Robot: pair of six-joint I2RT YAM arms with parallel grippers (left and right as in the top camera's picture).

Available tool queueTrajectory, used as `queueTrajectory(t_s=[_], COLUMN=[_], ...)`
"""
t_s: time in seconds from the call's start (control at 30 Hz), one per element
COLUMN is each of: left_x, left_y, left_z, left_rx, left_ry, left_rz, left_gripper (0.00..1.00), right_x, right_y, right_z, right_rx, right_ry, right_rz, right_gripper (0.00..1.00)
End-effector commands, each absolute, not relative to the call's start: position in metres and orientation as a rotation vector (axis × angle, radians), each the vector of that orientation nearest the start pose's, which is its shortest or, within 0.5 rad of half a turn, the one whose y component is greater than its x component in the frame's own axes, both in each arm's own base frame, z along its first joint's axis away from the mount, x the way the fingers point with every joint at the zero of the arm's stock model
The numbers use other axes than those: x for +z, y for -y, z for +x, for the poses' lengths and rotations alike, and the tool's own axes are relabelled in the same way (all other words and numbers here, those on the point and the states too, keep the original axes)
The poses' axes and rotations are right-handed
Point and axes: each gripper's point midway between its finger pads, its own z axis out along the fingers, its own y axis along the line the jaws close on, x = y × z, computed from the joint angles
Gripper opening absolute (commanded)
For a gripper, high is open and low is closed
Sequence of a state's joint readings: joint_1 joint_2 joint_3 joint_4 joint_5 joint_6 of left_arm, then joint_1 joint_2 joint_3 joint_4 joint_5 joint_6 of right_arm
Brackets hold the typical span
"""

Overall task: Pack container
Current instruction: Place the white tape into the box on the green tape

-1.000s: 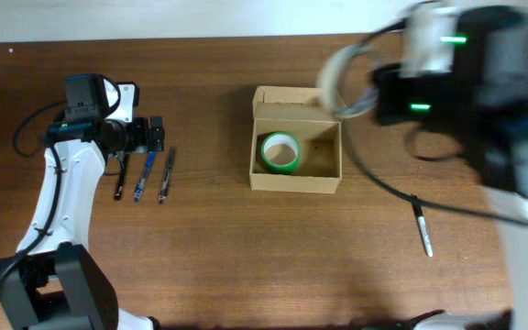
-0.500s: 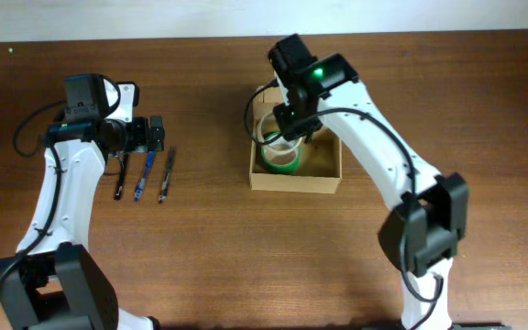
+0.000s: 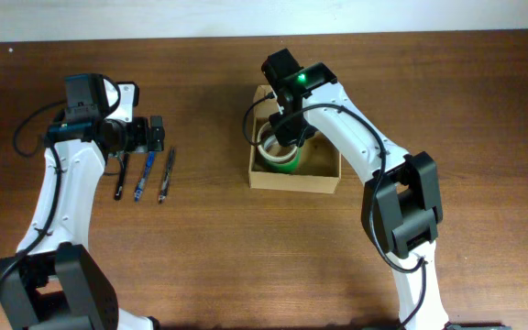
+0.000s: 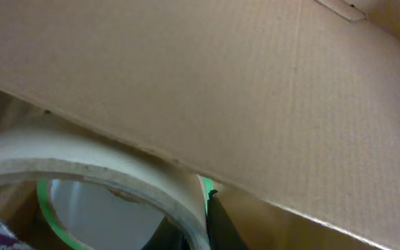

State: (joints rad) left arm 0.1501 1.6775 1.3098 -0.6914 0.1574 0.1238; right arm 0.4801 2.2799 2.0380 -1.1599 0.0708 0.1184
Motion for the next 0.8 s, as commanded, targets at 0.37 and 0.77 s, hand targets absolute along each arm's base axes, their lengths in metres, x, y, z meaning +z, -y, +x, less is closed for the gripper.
queueTrajectory(t_s=[0.37, 0.77], left_x=[0.136, 0.136], left_y=[-0.037, -0.037], left_z=[0.422, 0.422], left_rx=[-0.105, -0.105], left_ry=[-2.598, -2.598], left_rz=[0.04, 0.04], left_gripper=[0.99, 0.99], right_x=[0.22, 0.386], right_y=[-0.201, -0.025], right_z=[0.442, 0.348], right_rx=[-0.02, -0.254], right_ry=[-2.655, -2.348], right_rz=[-0.464, 0.06], right_gripper=[0.46, 0.47])
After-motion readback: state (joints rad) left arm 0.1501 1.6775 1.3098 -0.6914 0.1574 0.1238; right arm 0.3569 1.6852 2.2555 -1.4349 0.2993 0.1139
